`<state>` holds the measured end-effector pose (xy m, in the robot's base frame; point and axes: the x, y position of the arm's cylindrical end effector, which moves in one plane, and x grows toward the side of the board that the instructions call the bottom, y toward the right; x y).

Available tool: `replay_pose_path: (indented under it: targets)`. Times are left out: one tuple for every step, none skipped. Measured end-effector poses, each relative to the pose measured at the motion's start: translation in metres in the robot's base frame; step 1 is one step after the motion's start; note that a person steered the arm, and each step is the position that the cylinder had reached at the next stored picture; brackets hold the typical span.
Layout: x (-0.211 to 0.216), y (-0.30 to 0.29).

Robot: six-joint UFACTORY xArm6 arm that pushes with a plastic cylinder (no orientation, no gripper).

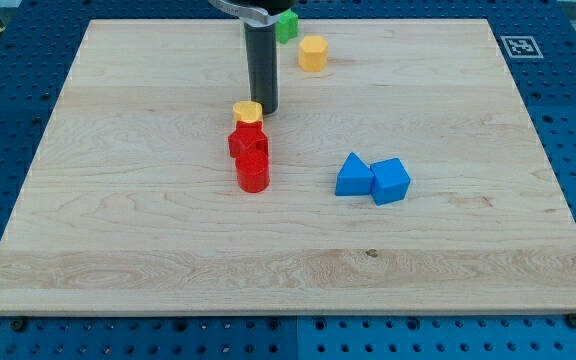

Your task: Move the yellow hexagon above to the yellow heart

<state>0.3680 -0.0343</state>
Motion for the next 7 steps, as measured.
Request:
replay_pose_path:
  targets:
    - [-0.032,0.025]
    - [-0.037,0.099]
    - [-0.051,0.174]
    - [-0.093,0.196]
    - [-0.103,0.167]
    - [-0.103,0.105]
    - [-0.103,0.032]
